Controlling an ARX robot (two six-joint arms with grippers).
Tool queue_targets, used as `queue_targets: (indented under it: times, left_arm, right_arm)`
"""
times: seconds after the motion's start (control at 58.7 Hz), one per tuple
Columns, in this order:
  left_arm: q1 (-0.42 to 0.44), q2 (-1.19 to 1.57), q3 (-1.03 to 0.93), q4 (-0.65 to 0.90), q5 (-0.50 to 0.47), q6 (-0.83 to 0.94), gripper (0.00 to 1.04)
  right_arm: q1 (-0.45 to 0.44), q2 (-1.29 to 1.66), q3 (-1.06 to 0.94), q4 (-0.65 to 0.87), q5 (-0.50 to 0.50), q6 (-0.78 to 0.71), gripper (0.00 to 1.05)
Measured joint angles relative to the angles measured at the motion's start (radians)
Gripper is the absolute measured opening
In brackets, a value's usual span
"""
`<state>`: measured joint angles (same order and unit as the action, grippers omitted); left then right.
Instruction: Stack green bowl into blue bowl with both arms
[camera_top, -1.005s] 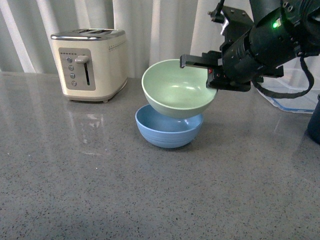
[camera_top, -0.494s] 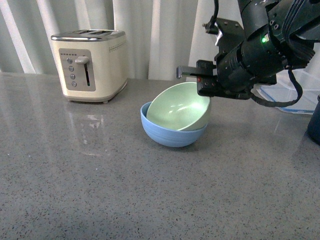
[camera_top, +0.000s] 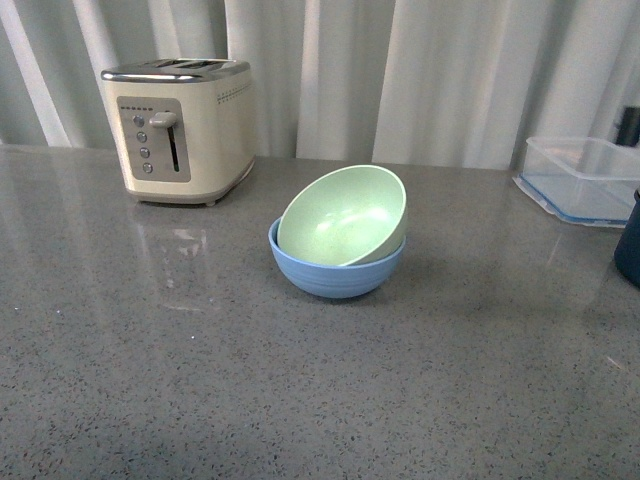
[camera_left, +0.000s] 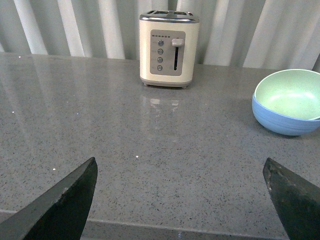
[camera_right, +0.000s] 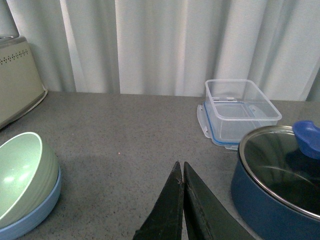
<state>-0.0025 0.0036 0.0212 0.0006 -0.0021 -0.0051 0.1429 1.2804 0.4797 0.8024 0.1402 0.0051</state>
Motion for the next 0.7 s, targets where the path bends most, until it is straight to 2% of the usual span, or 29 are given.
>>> queue_targets:
  times: [0.392,0.443,0.698]
  left_arm:
    - [0.000,0.000,0.000,0.000,0.000,0.000,0.98]
    - [0.000,0.000,0.000,0.000,0.000,0.000,0.98]
    - [0.000,0.000,0.000,0.000,0.000,0.000,0.98]
  right_arm:
    - [-0.068,-0.246,-0.272,0.016,-0.067,-0.002,0.01]
    - [-0.114,-0.295,-0.307,-0.001,-0.131,-0.002,0.01]
    - [-0.140,-0.449,-0.386,-0.078,-0.136,-0.002,0.01]
